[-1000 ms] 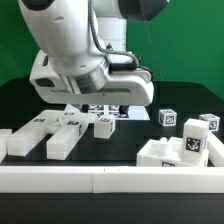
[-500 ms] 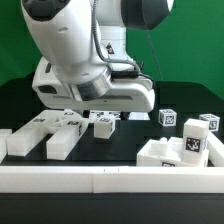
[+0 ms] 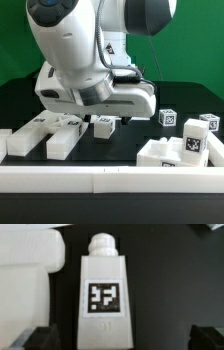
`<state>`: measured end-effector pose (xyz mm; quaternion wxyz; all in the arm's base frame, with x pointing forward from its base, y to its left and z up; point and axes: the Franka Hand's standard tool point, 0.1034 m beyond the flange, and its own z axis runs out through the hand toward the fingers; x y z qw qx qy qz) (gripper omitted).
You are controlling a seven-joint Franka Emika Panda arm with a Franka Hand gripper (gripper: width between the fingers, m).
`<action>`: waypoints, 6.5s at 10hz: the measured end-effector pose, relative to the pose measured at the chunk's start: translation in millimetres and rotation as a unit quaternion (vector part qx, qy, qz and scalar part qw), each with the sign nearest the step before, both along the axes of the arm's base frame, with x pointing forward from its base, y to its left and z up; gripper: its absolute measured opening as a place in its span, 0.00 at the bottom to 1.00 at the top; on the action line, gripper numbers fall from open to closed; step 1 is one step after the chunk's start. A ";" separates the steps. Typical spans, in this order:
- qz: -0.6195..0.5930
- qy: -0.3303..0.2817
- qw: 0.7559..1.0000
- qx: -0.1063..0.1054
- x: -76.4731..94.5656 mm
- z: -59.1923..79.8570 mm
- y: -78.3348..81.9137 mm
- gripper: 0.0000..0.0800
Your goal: Assemble chair
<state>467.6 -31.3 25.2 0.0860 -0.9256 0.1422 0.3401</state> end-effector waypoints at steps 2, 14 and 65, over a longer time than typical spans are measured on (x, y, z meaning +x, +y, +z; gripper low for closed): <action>-0.005 -0.001 1.000 -0.009 -2.1 -8.3 2.9 0.81; -0.013 0.007 1.000 -0.008 -11.2 -13.4 -3.0 0.36; 0.045 -0.595 0.782 -0.178 144.4 59.8 69.3 0.36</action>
Offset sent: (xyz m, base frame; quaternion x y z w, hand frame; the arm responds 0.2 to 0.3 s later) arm -0.0021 -0.0004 -0.0113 -0.0047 0.0046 0.0082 0.9999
